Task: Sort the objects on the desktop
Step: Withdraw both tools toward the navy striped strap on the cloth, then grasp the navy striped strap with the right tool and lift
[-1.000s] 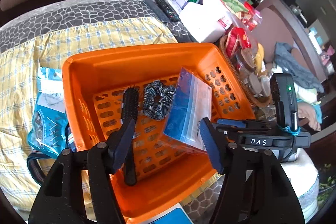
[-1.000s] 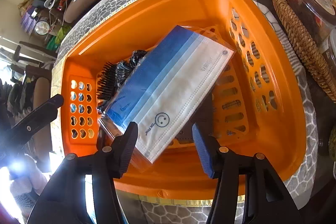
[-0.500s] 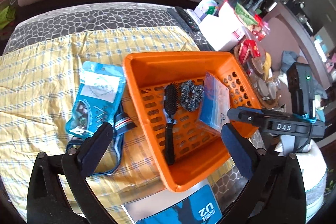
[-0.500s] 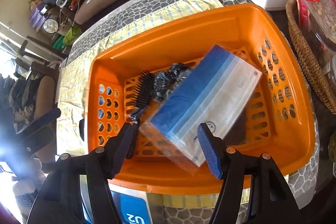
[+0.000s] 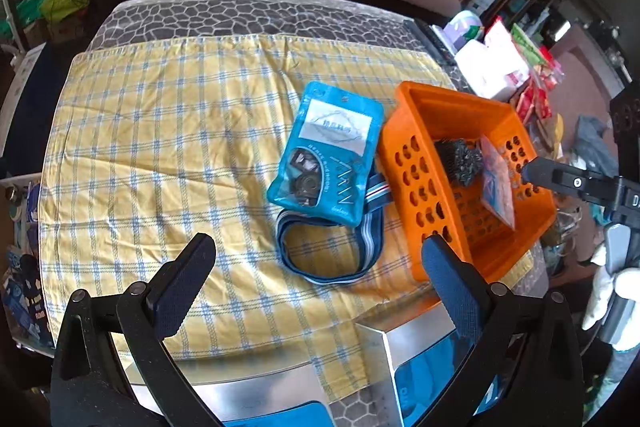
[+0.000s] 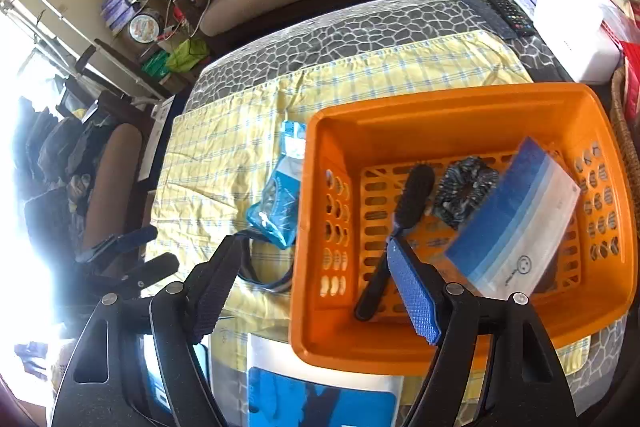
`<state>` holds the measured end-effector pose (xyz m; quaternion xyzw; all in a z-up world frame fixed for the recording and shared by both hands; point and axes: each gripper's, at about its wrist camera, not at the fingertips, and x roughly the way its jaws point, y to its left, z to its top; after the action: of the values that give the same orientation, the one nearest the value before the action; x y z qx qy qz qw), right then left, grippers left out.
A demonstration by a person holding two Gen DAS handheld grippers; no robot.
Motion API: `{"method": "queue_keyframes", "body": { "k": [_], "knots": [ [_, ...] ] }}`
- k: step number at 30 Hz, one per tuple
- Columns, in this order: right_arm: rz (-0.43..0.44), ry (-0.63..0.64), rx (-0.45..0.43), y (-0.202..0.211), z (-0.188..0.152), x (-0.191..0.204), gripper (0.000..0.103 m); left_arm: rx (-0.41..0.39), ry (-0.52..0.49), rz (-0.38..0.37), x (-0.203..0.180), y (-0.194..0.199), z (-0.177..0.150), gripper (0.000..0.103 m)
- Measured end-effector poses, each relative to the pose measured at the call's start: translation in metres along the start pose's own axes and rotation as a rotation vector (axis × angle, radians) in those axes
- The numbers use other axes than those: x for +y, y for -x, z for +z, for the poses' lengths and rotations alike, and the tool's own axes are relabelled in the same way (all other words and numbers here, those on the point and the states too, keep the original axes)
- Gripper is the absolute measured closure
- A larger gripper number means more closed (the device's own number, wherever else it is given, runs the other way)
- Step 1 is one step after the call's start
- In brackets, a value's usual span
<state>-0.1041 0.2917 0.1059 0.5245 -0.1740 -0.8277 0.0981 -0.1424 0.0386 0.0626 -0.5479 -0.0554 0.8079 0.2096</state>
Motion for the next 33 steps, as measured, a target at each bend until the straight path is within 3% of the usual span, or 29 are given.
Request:
{"method": "queue_keyframes", "body": {
  "k": [8, 18, 24, 33],
  "knots": [
    [0.047, 0.058, 0.046, -0.038, -0.004, 0.056, 0.025, 0.012, 0.087, -0.021, 0.055, -0.002, -0.01, 0.0],
    [0.013, 0.123, 0.148, -0.111, -0.015, 0.1, 0.026, -0.012, 0.176, -0.071, 0.11, -0.004, -0.01, 0.0],
    [-0.01, 0.187, 0.242, -0.153, -0.037, 0.116, 0.034, -0.023, 0.245, -0.076, 0.149, -0.001, -0.012, 0.0],
    [-0.045, 0.217, 0.314, -0.206, -0.053, 0.132, 0.052, -0.037, 0.269, -0.129, 0.167, 0.006, -0.021, 0.0]
  ]
}}
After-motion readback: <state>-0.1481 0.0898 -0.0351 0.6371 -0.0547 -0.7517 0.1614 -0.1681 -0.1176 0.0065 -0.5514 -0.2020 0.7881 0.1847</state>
